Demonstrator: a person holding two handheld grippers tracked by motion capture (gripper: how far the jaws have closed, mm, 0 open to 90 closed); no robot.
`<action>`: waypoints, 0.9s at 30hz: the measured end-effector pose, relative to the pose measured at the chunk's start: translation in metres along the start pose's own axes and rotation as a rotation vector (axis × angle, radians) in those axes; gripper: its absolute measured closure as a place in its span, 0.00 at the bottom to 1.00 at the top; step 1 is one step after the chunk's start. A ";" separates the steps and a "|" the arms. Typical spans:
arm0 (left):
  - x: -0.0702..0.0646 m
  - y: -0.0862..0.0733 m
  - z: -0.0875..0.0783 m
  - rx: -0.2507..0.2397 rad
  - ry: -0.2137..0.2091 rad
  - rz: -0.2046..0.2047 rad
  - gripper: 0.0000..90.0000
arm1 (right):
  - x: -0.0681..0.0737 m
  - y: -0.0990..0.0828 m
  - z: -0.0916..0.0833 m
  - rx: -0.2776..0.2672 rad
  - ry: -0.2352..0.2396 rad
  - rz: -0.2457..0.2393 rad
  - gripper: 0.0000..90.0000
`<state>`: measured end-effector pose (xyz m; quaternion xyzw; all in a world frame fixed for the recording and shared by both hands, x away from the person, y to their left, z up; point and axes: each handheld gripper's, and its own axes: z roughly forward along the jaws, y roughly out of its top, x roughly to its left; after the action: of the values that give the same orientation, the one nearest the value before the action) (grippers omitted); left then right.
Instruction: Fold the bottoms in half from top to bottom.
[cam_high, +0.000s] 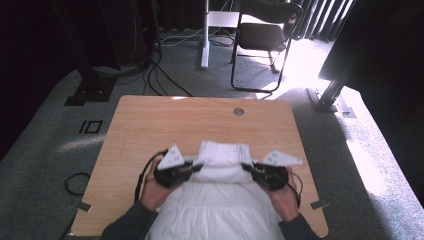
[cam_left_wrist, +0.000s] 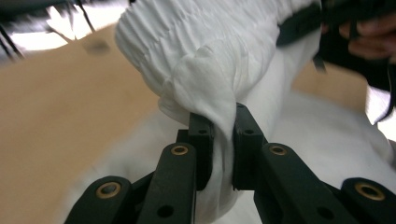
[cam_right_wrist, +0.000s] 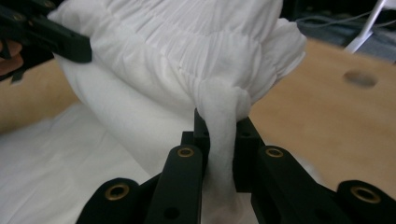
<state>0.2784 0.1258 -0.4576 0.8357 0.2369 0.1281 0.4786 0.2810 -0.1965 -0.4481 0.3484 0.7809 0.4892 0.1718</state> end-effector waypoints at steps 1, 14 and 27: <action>-0.013 -0.030 0.007 0.064 -0.013 -0.012 0.91 | 0.016 -0.029 0.001 0.051 0.013 -0.001 0.93; -0.004 -0.080 0.045 0.231 -0.044 -0.111 0.90 | 0.024 -0.093 0.054 0.266 0.009 0.032 0.93; 0.096 -0.038 0.099 0.273 0.086 -0.082 0.90 | -0.034 -0.051 0.121 0.268 -0.054 0.055 0.92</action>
<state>0.3936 0.1192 -0.5418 0.8765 0.3064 0.1104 0.3546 0.3591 -0.1572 -0.5512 0.4025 0.8246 0.3752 0.1313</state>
